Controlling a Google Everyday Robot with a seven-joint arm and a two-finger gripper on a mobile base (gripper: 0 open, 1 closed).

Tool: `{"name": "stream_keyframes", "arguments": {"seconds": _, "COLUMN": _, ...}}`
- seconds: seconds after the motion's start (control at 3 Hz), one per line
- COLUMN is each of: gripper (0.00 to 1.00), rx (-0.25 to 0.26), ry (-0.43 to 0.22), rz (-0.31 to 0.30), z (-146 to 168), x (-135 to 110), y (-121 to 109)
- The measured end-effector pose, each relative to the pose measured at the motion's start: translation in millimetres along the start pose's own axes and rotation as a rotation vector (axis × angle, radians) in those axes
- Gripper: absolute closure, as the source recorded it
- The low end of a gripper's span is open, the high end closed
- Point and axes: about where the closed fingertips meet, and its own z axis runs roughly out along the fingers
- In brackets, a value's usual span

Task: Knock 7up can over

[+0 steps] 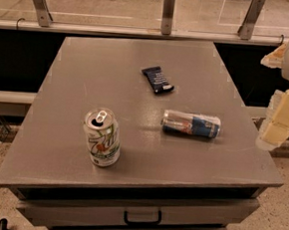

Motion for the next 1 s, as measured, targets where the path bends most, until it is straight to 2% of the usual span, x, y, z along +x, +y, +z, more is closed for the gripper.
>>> {"name": "stream_keyframes", "arguments": {"seconds": 0.33, "gripper": 0.0, "rx": 0.0, "ry": 0.0, "rz": 0.0, "z": 0, "x": 0, "y": 0}}
{"name": "stream_keyframes", "arguments": {"seconds": 0.67, "gripper": 0.0, "rx": 0.003, "ry": -0.029, "rz": -0.001, "z": -3, "x": -7, "y": -4}}
{"name": "stream_keyframes", "arguments": {"seconds": 1.0, "gripper": 0.0, "rx": -0.001, "ry": -0.113, "rz": -0.017, "z": -2, "x": -33, "y": -14}}
